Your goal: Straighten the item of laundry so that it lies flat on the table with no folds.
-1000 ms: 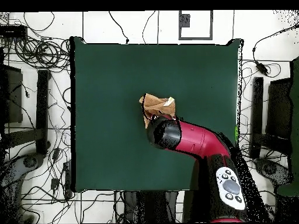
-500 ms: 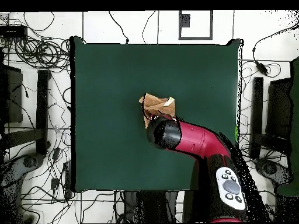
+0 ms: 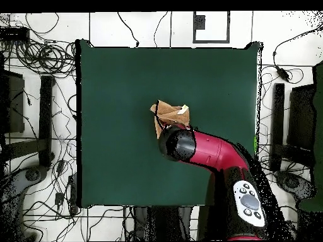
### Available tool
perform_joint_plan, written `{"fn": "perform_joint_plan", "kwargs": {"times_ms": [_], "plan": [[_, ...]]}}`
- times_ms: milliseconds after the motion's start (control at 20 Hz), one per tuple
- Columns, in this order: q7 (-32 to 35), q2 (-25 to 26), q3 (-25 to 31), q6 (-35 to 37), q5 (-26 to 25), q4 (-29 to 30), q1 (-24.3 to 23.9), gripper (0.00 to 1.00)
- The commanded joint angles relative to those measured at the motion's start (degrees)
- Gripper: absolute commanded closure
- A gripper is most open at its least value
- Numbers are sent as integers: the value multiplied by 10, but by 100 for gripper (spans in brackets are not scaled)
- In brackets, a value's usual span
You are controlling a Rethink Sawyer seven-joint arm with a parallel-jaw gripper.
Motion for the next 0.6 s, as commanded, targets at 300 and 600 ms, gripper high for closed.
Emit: {"fn": "perform_joint_plan", "kwargs": {"times_ms": [300,600], "plan": [[17,26,72,23,-29,35,-3,100],[18,25,74,26,-26,37,-4,100]]}}
